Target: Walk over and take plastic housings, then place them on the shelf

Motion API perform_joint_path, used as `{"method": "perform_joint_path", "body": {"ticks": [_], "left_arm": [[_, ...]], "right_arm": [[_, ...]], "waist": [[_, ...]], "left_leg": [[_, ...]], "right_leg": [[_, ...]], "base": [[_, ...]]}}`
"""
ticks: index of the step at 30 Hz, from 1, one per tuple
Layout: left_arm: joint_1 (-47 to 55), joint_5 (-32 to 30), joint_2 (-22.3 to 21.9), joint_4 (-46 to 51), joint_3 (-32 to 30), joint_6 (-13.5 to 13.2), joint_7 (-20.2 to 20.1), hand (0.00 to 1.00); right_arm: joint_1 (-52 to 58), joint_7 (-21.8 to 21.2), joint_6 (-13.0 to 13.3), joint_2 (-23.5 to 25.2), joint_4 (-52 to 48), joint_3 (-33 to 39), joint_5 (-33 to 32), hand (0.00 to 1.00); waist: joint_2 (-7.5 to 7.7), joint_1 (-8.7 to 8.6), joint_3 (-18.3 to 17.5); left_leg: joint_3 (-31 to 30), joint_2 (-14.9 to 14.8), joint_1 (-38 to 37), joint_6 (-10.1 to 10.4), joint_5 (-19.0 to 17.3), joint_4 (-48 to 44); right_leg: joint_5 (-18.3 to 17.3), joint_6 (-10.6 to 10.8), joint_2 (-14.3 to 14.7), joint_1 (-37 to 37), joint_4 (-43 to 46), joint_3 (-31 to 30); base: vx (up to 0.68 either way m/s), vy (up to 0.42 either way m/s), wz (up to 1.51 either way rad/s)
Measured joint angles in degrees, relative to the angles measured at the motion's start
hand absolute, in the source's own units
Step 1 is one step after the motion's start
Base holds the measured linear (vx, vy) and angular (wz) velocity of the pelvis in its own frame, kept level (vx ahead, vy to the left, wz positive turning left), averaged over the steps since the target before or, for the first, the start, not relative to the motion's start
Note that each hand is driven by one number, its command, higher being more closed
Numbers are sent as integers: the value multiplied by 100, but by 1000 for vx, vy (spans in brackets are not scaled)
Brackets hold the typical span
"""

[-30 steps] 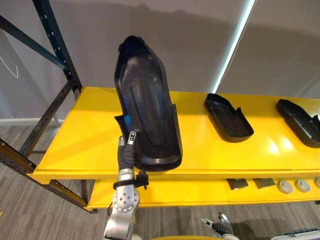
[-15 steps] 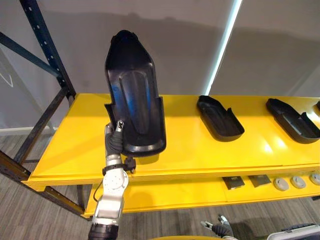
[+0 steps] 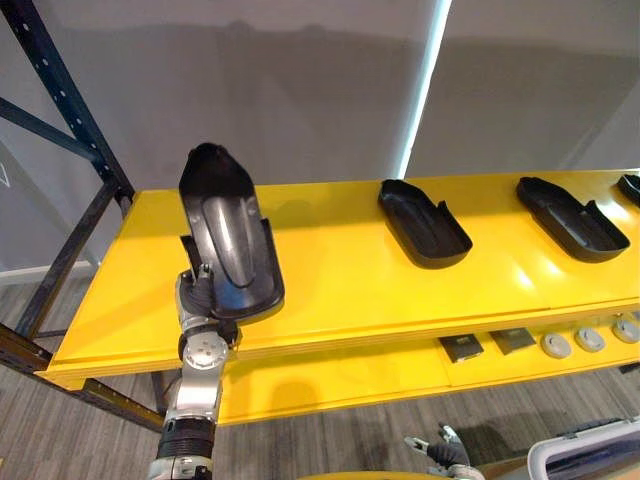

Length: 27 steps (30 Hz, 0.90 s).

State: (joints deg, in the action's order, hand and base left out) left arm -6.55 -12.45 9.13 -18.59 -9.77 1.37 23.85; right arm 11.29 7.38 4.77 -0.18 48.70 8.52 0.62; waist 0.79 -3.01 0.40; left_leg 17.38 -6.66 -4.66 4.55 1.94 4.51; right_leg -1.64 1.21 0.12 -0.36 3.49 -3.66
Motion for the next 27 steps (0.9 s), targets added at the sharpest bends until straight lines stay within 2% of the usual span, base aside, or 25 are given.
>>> {"method": "perform_joint_path", "body": {"ticks": [4,16,18,19,27], "left_arm": [[-128,77,199,-492,-249,75,1,100],[-979,88,625,-1259,-323,62,-30,100],[-1125,93,692,-1391,-322,63,-48,100],[-1168,94,707,-1421,-325,63,-56,0],[-1615,121,713,-1829,-259,66,-139,0]], "right_arm": [[9,0,-26,-20,-1,3,0,0],[-55,-7,-25,-22,91,17,-1,0],[-142,-10,-26,-21,179,13,-1,0],[-160,-11,-25,-22,177,15,-2,0],[-212,-12,-20,-36,180,9,-2,0]], "waist": [[3,21,13],[110,-23,49],[72,-31,84],[52,-52,103],[44,-155,149]], "left_leg": [[-21,48,0,16,4,128],[-78,126,90,-27,21,92],[-81,129,90,-28,20,91],[-85,131,88,-28,20,91],[-132,119,58,-44,3,92]], "right_leg": [[1,35,1,-9,-153,-131],[59,65,-9,2,-263,-191],[61,63,-6,1,-268,-228],[62,61,-5,0,-271,-244],[75,37,9,-5,-261,-257]], "base": [[-86,2,-10],[67,0,1],[106,-3,-9],[98,-8,-9],[8,-8,-3]]}}
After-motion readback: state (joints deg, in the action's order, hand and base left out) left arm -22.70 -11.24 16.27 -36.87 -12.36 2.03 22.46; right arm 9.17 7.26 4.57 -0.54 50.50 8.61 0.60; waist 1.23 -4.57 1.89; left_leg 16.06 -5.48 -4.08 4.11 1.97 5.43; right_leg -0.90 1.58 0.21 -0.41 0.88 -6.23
